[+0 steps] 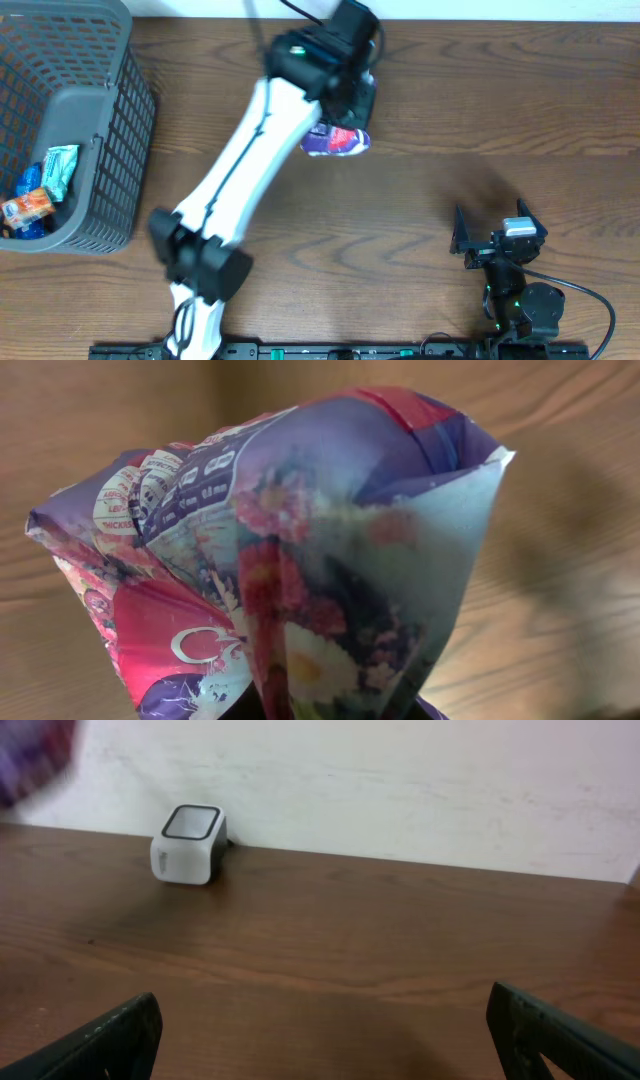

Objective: Scan the item barcode
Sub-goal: 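Carry the liners pack with the left gripper and drop it near the scanner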

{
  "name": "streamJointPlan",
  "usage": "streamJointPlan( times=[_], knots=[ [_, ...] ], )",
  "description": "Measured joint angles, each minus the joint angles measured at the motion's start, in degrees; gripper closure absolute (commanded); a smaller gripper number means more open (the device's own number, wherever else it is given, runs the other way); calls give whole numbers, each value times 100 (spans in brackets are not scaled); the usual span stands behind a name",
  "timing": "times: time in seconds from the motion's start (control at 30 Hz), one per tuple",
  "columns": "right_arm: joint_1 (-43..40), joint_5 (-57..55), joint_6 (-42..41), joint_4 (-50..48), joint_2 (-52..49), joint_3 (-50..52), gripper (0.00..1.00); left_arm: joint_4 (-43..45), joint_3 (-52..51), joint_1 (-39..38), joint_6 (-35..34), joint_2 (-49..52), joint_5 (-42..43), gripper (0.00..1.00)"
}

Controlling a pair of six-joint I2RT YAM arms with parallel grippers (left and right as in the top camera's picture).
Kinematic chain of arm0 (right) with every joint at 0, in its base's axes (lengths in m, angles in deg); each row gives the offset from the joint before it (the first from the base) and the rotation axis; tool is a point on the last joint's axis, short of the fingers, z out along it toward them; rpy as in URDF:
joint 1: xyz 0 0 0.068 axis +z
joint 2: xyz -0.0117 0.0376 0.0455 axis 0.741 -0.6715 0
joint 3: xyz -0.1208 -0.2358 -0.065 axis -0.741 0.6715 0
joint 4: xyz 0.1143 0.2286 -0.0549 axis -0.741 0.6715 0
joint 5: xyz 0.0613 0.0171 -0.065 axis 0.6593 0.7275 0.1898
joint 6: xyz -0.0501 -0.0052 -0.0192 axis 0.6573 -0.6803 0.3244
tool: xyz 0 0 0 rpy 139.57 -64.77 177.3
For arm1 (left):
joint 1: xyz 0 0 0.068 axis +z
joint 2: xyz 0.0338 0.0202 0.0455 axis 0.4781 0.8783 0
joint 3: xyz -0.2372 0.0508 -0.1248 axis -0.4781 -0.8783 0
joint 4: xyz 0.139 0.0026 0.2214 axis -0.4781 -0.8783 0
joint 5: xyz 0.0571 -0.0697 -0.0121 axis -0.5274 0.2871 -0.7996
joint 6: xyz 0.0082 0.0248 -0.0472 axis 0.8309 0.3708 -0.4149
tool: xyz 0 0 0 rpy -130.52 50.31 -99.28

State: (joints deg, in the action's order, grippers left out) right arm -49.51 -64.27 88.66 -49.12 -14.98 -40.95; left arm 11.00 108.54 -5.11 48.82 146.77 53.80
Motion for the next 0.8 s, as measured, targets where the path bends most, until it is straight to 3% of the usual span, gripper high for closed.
streamJointPlan(
  times=[0.23,0.3,0.37,0.4,0.43,0.47,0.8],
  knots=[
    [0,-2,0,0,0,0,1,297,0,-142,-236,1084,-63,91],
    [0,0,0,0,0,0,1,444,0,-136,-313,1281,-66,85],
    [0,0,0,0,0,0,1,518,0,-131,-352,1438,-52,68],
    [0,0,0,0,0,0,1,533,0,-131,-396,1486,-22,43],
    [0,0,0,0,0,0,1,553,0,-131,-422,1513,2,28],
    [0,-2,0,0,0,0,1,568,0,-131,-413,1517,11,22],
    [0,-2,0,0,0,0,1,612,0,105,-459,791,120,21]
  ],
)
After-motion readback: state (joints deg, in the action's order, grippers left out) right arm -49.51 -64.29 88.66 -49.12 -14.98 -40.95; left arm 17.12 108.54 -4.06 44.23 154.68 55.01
